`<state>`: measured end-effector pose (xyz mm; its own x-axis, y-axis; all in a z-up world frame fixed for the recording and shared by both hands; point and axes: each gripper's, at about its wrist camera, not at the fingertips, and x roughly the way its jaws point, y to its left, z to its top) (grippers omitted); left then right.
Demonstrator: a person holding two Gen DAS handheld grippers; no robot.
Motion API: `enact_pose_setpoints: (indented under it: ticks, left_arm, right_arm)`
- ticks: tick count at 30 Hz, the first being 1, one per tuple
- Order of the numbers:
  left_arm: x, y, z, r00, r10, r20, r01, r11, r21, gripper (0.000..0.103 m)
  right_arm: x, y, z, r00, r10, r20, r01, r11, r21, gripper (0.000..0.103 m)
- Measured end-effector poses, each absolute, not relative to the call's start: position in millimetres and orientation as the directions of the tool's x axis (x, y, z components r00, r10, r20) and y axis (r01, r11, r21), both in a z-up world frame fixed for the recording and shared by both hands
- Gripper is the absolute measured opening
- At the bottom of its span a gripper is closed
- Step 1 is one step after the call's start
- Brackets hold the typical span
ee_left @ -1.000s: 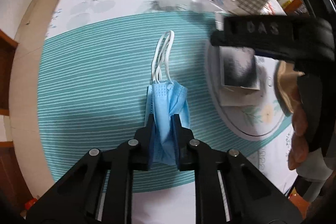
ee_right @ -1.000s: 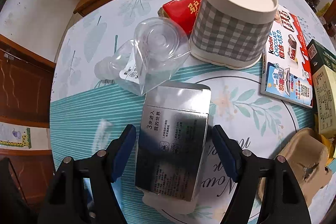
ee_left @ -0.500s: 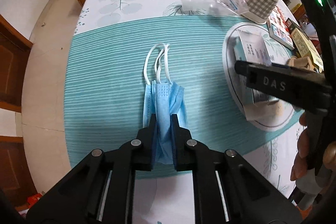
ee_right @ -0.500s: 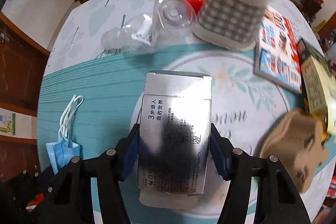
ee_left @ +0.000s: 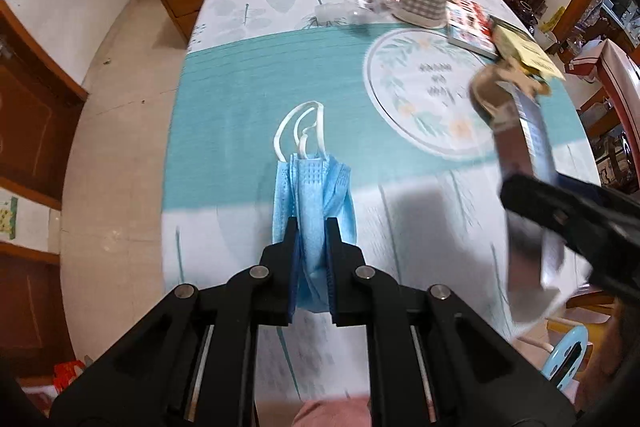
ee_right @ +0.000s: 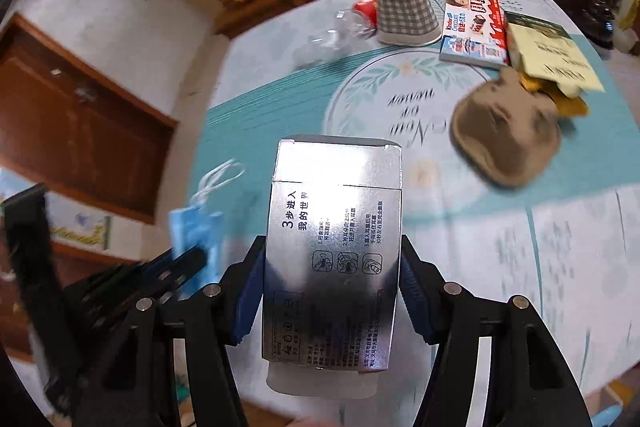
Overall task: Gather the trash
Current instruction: 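Carry the mask and silver box down to the black bin and open both tools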
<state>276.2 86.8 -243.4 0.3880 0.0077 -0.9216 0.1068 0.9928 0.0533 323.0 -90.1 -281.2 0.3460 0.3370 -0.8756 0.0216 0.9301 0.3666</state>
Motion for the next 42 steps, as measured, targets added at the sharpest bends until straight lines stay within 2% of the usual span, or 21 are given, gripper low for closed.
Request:
enact_pose_setpoints:
  ticks: [8, 12, 16, 22, 26, 33, 39, 40, 42]
  left_arm:
    - [148, 63, -220, 0.411, 0.050, -0.910, 0.032, 0.997, 0.070, 0.009]
    - [91, 48, -232, 0.381, 0.051, -0.923, 0.006, 0.998, 0.058, 0.009]
    - [47, 30, -260, 0.321, 0.025, -0.947, 0.024, 0.999, 0.035, 0.009]
    - [3, -2, -336, 0.191, -0.007, -0.981, 0.077, 0.997, 0.007, 0.009]
    - [-6, -15, -398, 0.116, -0.044, -0.992, 0.101, 0.994, -0.033, 0.009]
    - [-4, -31, -519, 0.038, -0.049, -0.998, 0.129, 0.991, -0.044, 0.009]
    - [3, -37, -593, -0.010, -0.033, -0.999, 0.179, 0.983, -0.035, 0.009]
    - [4, -39, -603, -0.014, -0.029, -0.999, 0.189, 0.981, -0.031, 0.010]
    - [8, -40, -616, -0.026, -0.018, -1.000, 0.200, 0.980, -0.023, 0.021]
  right_arm:
    - [162, -131, -235, 0.328, 0.482, -0.813, -0.084, 0.872, 0.483, 0.060]
    - [104, -150, -238, 0.291, 0.495, -0.819, -0.114, 0.867, 0.484, 0.060]
    - [52, -169, -264, 0.232, 0.485, -0.843, -0.114, 0.874, 0.471, 0.060]
    - [-2, -185, -336, 0.118, 0.462, -0.879, -0.059, 0.887, 0.458, 0.061]
    - [-31, -194, -404, 0.040, 0.460, -0.887, 0.016, 0.887, 0.461, 0.061]
    - [-52, -208, -528, -0.041, 0.437, -0.899, 0.104, 0.896, 0.431, 0.061]
    - [-49, -220, -615, -0.081, 0.399, -0.913, 0.184, 0.907, 0.380, 0.062]
    - [-49, -222, -625, -0.087, 0.395, -0.915, 0.195, 0.907, 0.373, 0.062]
    - [-43, -225, -644, -0.099, 0.386, -0.917, 0.207, 0.910, 0.360, 0.063]
